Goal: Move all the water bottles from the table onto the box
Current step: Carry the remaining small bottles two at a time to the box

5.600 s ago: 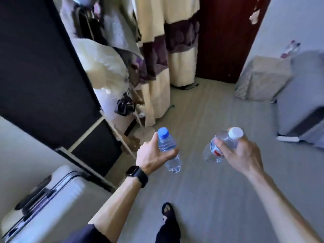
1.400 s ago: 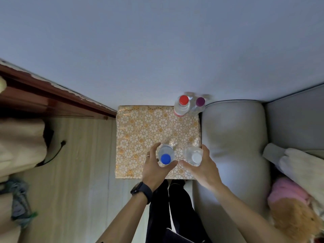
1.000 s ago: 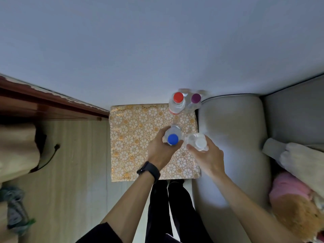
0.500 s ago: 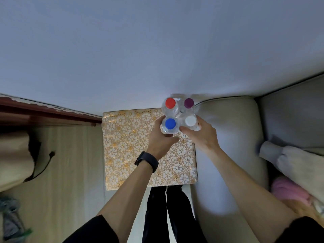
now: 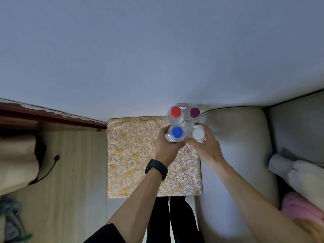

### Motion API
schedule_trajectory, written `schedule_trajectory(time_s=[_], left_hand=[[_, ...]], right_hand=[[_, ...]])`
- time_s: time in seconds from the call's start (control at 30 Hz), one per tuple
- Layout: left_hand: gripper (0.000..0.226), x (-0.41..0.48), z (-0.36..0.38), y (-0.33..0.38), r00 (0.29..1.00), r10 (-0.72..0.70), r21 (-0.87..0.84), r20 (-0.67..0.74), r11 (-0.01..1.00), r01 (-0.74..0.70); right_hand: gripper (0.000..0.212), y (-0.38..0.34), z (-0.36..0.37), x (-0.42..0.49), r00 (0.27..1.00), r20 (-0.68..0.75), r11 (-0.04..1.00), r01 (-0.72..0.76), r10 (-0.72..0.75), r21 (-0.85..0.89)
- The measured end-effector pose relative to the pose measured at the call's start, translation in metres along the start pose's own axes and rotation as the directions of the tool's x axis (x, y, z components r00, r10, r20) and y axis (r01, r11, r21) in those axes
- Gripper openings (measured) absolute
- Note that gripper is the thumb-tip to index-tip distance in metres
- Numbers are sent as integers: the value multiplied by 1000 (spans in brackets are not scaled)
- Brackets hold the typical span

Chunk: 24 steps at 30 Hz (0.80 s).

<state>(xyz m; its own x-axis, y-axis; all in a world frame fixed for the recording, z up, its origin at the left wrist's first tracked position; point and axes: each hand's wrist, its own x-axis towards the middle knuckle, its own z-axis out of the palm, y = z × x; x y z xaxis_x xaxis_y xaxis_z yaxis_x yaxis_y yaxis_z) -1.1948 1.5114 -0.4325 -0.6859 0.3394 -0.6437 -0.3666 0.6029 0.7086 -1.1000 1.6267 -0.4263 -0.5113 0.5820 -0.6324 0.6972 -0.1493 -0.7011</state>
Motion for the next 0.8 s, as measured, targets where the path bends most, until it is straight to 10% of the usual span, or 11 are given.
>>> schedule_trajectory(time_s=[0.8], left_hand=[[67,7,2,-6,998,-30,4,46,1000,30]], right_hand=[[56,-21,-9,3,999,14,985,-34,36,-167]])
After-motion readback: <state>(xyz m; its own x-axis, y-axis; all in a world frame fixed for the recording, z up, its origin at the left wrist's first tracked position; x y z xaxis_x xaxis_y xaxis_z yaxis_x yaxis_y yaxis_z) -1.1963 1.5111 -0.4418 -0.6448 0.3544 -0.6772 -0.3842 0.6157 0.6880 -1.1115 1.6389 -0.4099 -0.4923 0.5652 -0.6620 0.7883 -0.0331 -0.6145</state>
